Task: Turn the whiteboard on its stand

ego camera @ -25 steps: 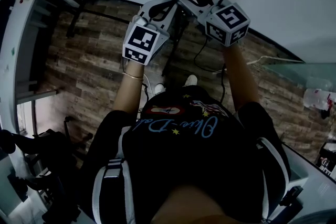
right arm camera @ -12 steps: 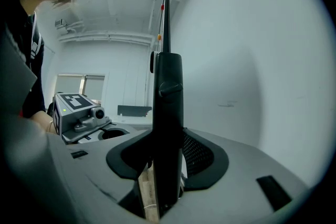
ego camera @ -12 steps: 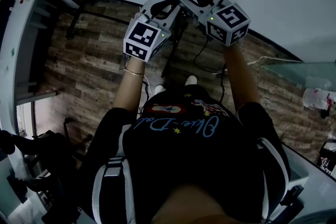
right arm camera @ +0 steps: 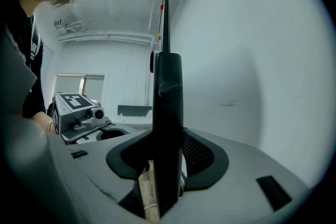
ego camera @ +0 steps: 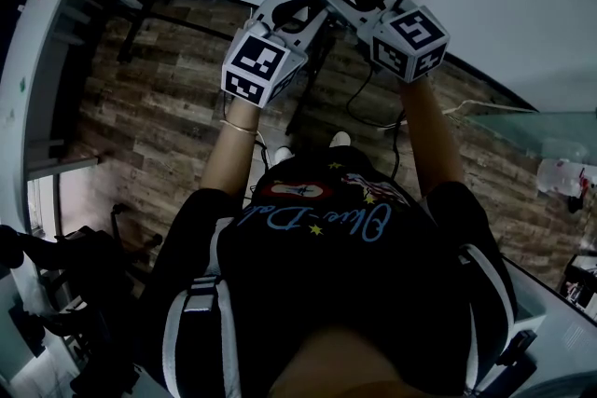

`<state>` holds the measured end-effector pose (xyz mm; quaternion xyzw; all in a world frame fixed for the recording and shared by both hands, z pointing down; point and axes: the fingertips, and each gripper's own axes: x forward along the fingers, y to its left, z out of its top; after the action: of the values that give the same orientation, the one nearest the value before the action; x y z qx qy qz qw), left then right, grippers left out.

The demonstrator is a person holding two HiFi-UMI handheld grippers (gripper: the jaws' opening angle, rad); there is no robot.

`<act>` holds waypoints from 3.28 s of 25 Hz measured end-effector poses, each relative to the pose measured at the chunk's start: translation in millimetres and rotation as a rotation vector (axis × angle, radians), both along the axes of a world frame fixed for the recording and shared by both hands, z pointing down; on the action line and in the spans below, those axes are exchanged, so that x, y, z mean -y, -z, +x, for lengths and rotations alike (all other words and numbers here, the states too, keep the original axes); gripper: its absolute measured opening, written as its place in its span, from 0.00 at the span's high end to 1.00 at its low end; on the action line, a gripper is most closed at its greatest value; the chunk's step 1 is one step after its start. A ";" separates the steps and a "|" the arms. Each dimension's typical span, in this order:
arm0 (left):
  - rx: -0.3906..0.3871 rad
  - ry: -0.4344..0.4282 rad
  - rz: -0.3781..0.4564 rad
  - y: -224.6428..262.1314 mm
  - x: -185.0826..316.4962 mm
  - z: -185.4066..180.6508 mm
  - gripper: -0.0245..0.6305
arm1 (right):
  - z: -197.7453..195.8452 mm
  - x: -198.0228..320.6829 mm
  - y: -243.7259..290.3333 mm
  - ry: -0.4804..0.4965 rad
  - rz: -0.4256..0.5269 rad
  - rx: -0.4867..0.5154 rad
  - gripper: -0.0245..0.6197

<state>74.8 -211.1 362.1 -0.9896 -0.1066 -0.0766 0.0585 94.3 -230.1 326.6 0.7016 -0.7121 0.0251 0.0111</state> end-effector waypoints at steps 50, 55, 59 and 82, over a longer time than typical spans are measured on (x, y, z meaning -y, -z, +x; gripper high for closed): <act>0.005 -0.031 -0.023 -0.5 -26.6 -48.3 0.83 | -49.0 -31.4 -3.2 0.004 0.016 -0.001 0.68; 0.002 -0.036 -0.019 1.1 -33.3 -53.3 0.83 | -53.8 -38.3 -1.4 -0.003 0.021 0.002 0.68; 0.003 -0.049 -0.020 0.6 -36.5 -56.6 0.83 | -56.8 -42.0 -2.2 -0.008 0.026 0.006 0.68; -0.001 -0.067 -0.041 3.5 -42.0 -67.2 0.83 | -67.3 -48.4 1.3 -0.031 0.074 0.035 0.68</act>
<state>7.6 -169.1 358.5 -0.9865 -0.1411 -0.0720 0.0407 26.9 -181.7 325.3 0.7119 -0.7017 0.0108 -0.0277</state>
